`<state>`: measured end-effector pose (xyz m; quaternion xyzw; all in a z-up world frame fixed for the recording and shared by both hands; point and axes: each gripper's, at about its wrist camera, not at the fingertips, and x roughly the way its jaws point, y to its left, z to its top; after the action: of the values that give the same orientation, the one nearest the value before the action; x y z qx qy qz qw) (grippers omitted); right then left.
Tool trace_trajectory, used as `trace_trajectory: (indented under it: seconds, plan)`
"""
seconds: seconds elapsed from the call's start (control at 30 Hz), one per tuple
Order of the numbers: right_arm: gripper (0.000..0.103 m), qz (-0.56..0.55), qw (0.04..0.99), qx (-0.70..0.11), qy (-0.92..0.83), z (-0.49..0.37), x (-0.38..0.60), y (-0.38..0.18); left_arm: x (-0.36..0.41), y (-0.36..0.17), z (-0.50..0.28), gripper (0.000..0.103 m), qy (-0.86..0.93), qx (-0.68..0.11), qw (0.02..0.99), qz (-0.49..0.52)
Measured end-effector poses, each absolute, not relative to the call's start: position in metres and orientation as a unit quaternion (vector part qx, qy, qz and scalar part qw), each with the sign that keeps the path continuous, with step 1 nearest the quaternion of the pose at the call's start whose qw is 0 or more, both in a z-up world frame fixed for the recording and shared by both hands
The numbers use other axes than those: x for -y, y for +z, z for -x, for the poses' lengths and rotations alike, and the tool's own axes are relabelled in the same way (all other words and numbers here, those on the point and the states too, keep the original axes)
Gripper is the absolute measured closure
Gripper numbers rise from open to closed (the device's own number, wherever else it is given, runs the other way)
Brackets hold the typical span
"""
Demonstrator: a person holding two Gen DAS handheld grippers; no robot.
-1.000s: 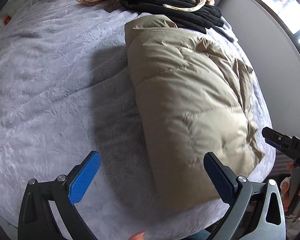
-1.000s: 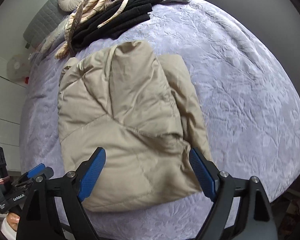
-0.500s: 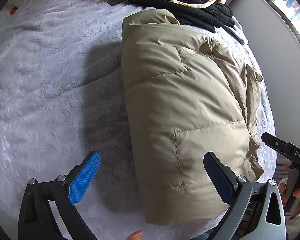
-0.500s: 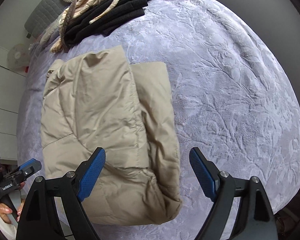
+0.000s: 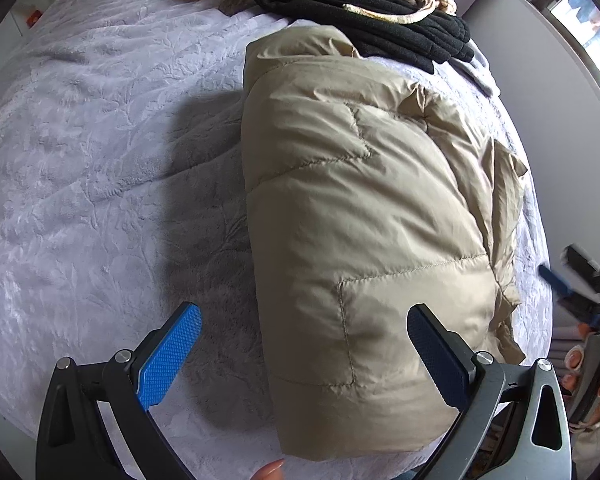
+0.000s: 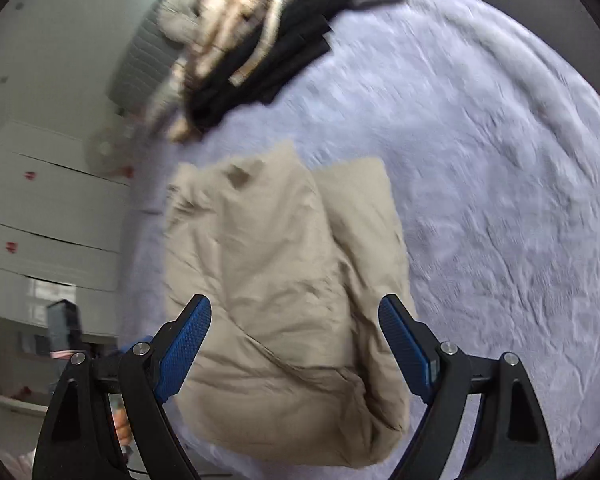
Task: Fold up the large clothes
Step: 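Open both grippers and lift them away from the folded jacket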
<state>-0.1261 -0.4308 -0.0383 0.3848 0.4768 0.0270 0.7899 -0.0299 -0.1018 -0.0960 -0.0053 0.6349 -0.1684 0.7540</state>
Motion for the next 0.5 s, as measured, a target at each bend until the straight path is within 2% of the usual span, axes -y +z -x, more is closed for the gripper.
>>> trace_trajectory:
  seconds: [0.1, 0.27, 0.5]
  plan:
    - [0.015, -0.303, 0.849, -0.433, 0.009, 0.126, 0.425, -0.008, 0.102, -0.095, 0.03, 0.0, -0.167, -0.633, 0.756, 0.004]
    - [0.015, -0.206, 0.844, -0.495, -0.032, 0.11, 0.416, -0.005, 0.107, -0.097, 0.029, 0.0, -0.164, -0.637, 0.754, -0.004]
    - [0.015, -0.268, 0.792, -0.549, -0.008, 0.113, 0.424, -0.039, 0.113, -0.095, 0.029, 0.0, -0.169, -0.633, 0.755, -0.005]
